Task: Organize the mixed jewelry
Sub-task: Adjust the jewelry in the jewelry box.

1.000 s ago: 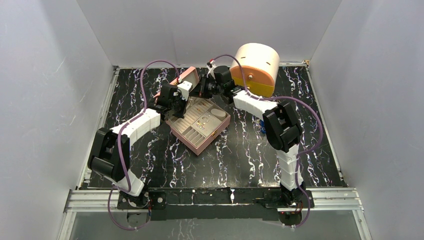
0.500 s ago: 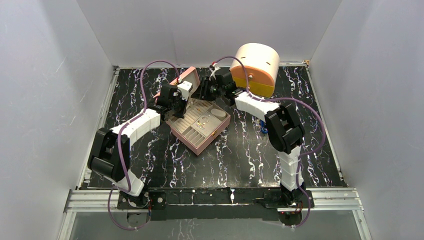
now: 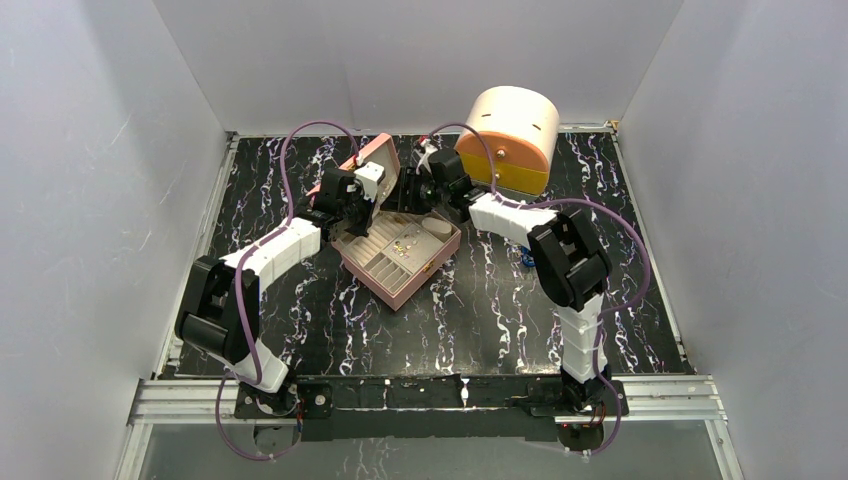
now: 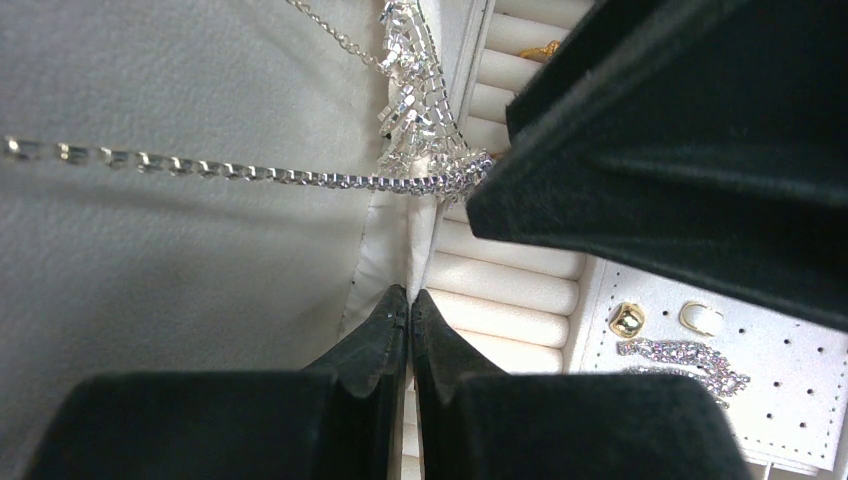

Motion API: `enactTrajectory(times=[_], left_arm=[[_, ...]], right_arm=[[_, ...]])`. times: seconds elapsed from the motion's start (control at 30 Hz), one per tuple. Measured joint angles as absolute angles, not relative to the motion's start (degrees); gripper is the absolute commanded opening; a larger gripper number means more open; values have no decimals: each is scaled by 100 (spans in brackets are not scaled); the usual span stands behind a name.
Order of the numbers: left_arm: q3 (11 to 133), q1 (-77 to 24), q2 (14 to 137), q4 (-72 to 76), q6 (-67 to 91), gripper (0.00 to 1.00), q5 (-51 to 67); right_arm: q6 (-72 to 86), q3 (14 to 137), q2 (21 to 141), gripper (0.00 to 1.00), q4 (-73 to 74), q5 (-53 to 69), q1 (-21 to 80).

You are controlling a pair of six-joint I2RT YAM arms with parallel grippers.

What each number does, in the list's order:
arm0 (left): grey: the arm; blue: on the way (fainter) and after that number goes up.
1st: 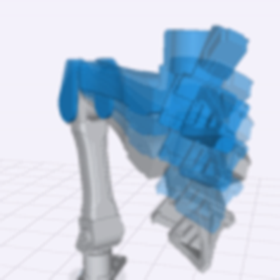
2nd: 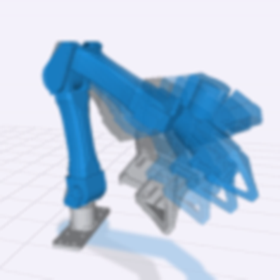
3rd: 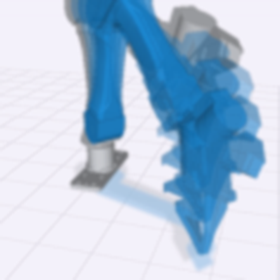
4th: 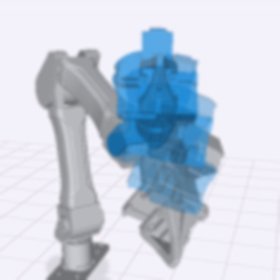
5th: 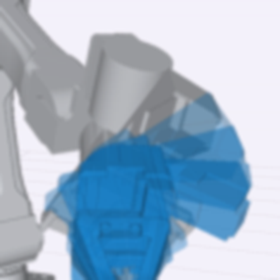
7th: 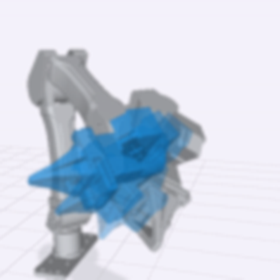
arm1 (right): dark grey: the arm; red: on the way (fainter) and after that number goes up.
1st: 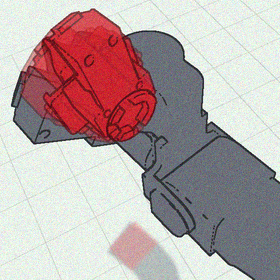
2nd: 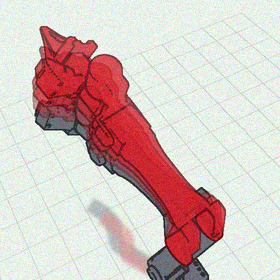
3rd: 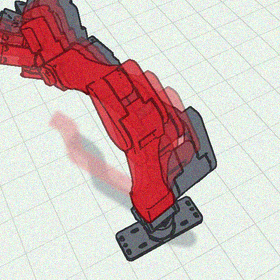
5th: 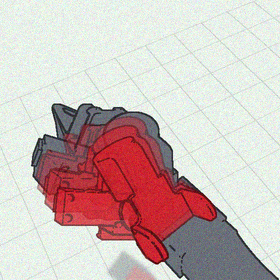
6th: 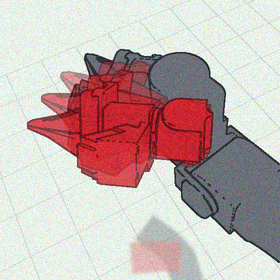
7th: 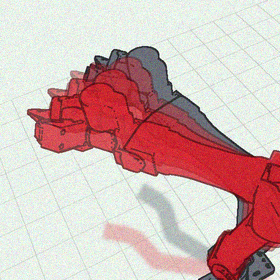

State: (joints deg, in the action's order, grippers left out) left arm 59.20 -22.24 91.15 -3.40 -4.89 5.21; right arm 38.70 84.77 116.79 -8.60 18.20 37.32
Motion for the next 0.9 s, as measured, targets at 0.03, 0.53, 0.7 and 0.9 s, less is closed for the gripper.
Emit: enactTrajectory(times=[0.03, 0.53, 0.7, 0.9], left_arm=[[5920, -2224, 9115, -340, -489, 0, 521], [5918, -2222, 9113, -340, -491, 0, 534], [5918, -2222, 9113, -340, -493, 0, 543], [5918, -2220, 9111, -340, -495, 0, 545]], right_arm=[[3806, 8379, 11649, 56, -910, 1837, 3734], [3186, 8562, 11662, 37, -1227, 2086, 3756], [3129, 8698, 11754, 44, -1214, 2182, 3765], [3124, 8766, 11852, 51, -961, 2027, 3798]])
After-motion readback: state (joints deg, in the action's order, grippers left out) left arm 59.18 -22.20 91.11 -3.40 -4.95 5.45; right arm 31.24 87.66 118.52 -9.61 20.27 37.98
